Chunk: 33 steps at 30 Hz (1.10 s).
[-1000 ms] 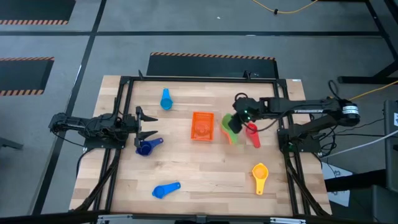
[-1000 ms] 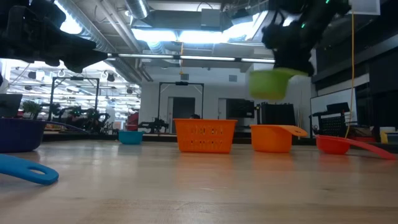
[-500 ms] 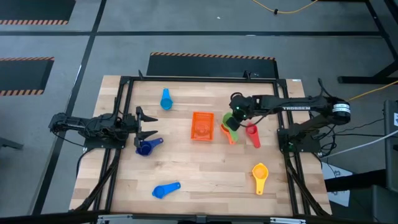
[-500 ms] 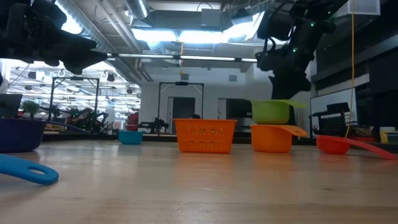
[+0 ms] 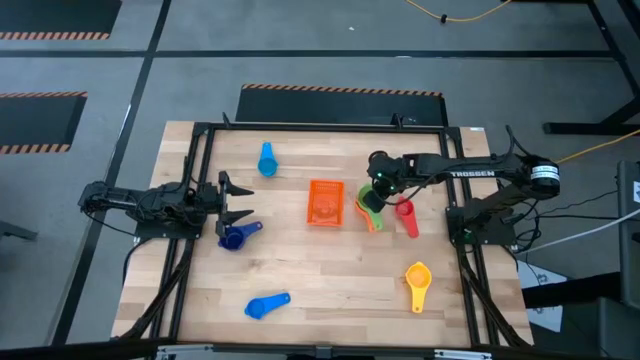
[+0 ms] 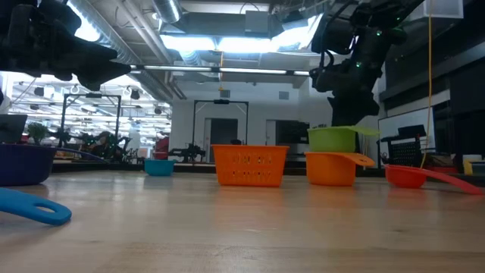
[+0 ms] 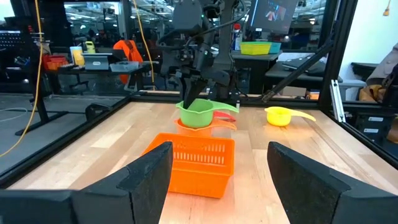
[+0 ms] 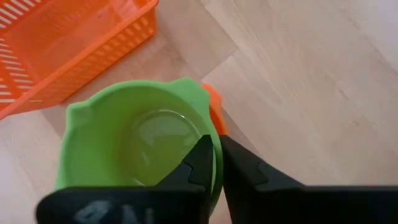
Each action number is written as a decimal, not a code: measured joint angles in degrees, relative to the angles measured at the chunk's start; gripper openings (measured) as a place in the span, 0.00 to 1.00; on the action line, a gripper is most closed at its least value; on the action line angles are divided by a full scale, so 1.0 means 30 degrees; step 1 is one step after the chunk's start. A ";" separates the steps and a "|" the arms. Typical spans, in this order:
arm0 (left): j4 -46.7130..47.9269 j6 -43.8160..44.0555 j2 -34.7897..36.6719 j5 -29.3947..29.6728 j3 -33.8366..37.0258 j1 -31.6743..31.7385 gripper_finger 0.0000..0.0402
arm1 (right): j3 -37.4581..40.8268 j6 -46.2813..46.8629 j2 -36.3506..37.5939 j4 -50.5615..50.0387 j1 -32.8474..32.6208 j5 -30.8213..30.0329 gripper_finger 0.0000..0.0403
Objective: Nest measuring cups in basket
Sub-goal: Stack the green measuring cup on top of the orange measuring cup, then stack the dark blue measuring cup on top of the green measuring cup
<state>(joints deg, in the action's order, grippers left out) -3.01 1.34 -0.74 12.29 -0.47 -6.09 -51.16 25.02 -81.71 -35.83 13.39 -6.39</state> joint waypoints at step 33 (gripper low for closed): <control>-0.3415 0.2433 -0.0006 -0.1239 -0.0895 0.0006 0.64 | -0.0007 0.0573 0.0786 -0.0341 -0.2211 -0.0570 0.32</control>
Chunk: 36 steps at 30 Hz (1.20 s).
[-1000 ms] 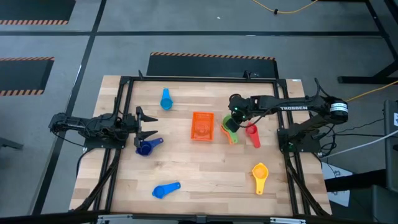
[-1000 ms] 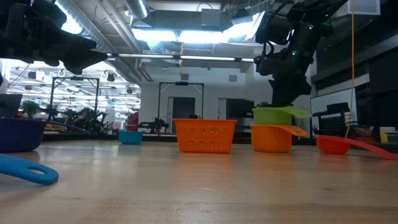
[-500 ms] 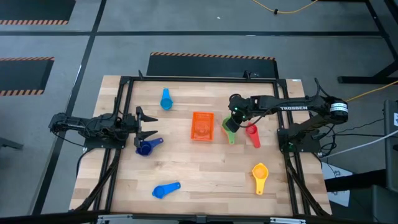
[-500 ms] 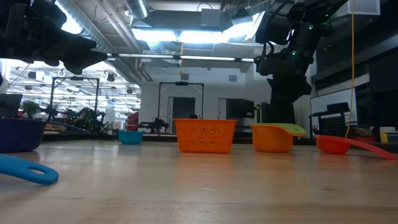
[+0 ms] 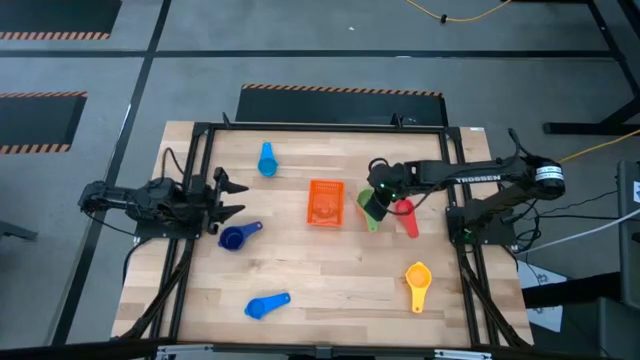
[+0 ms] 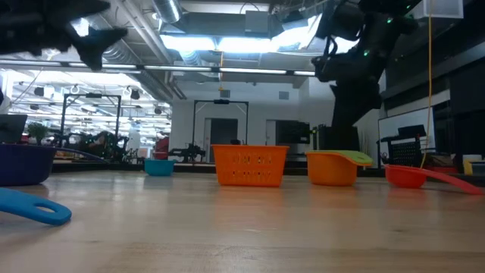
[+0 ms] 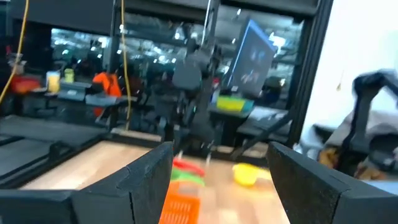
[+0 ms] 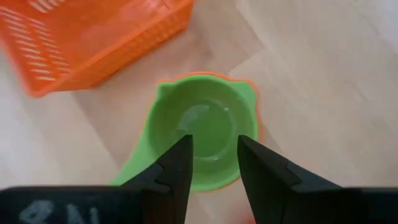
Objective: Nest measuring cups in basket
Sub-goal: Stack the dark blue measuring cup on top of the green measuring cup
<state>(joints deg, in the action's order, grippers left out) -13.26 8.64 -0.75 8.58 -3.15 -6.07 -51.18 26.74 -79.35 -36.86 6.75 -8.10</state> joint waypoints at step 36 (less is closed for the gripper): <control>2.6462 1.5477 -1.6068 -0.4189 -1.1855 -0.0006 0.64 | -0.0007 0.0018 0.1888 -0.0671 -0.3282 -0.1456 0.33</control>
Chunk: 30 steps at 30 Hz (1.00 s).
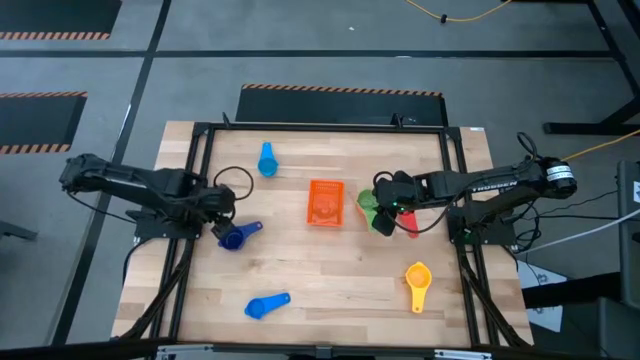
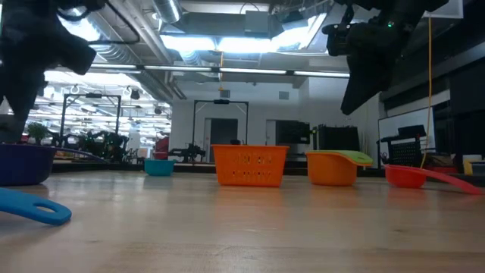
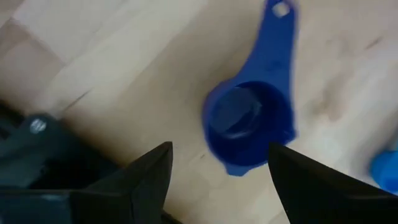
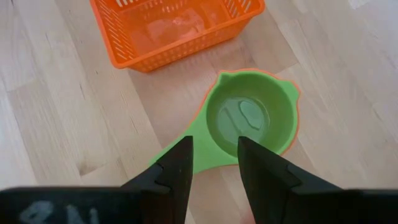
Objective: Nest measuring cups in basket
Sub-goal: Stack the dark blue measuring cup on top of the green measuring cup
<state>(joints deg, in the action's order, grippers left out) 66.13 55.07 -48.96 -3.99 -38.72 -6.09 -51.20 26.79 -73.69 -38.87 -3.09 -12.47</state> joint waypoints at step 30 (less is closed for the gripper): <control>-0.0818 0.1106 -0.7008 0.0105 0.0022 0.0000 0.64 | 0.0000 -0.0028 -0.0007 0.0007 0.0000 -0.0007 0.32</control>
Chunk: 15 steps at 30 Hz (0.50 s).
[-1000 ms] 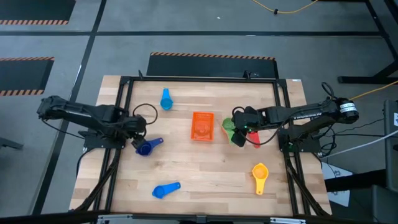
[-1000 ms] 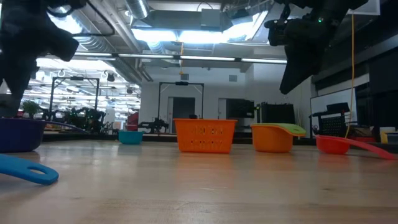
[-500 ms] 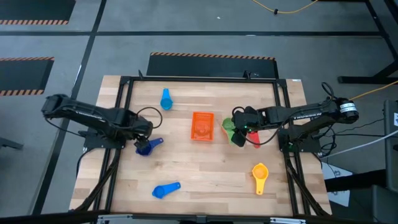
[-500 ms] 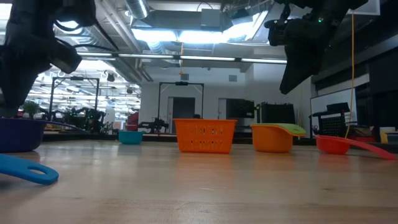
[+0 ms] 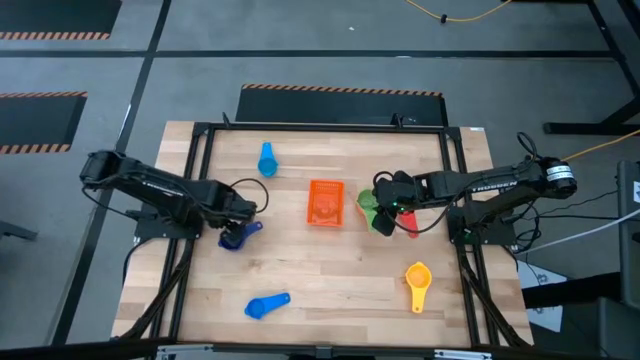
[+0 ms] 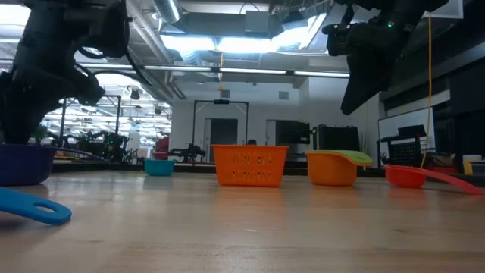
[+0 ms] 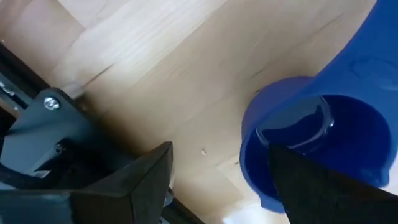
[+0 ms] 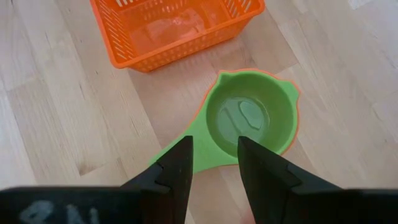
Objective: Nest measuring cups in basket
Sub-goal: Stack the dark blue measuring cup on top of the green measuring cup
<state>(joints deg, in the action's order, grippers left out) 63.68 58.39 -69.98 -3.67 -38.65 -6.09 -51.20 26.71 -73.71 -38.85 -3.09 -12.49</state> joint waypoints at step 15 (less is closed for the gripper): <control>-0.0727 -0.0015 -0.1500 0.0191 0.0007 0.0000 0.62 | 0.0000 -0.0004 0.0000 0.0000 0.0001 0.0000 0.32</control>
<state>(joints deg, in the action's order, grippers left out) 61.49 58.35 -74.48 -3.10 -38.63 -6.09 -51.20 26.70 -73.71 -38.85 -3.09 -12.49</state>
